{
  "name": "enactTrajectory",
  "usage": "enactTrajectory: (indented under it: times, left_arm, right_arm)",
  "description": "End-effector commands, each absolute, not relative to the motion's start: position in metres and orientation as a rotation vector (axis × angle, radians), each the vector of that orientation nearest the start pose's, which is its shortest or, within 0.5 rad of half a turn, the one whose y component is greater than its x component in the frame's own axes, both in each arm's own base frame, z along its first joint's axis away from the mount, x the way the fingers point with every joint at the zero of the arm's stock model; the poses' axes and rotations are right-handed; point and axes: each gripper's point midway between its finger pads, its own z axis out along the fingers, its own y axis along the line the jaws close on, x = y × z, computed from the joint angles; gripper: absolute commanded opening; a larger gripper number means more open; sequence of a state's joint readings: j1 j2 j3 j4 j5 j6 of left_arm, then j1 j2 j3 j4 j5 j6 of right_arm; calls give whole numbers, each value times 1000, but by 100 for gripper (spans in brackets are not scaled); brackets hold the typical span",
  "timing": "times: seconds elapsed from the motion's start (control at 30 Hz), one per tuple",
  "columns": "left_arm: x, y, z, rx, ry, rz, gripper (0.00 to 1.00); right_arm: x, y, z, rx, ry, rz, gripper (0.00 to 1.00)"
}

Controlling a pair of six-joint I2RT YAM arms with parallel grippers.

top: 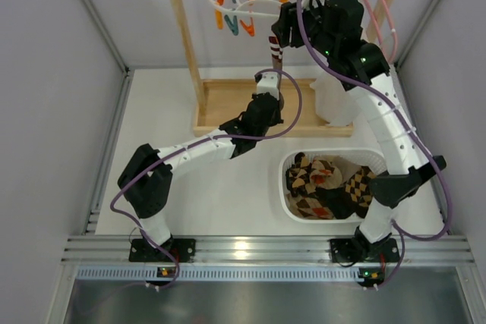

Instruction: Remove the socks clipped to the hanger

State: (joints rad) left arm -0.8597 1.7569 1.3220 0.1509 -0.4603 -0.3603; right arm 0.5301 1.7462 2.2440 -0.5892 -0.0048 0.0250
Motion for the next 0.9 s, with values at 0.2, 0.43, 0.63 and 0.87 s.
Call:
enactTrajectory:
  times: [0.2,0.43,0.63,0.87]
  left_arm:
    - [397,-365,233,144,1817,-466,0]
    - [396,-365,235,144,1814,-471,0]
    - [395,-365,236,142,1814,-482,0]
    - [395,-366,237,147,1813,-486,0]
  right_arm:
    - [432,265,497,-441,1549,446,54]
    - [439,269,492,-436,1550,441,54]
    - [446,274,488,-435,1548,443,53]
    - [449,276,486,-434,1542,445,49]
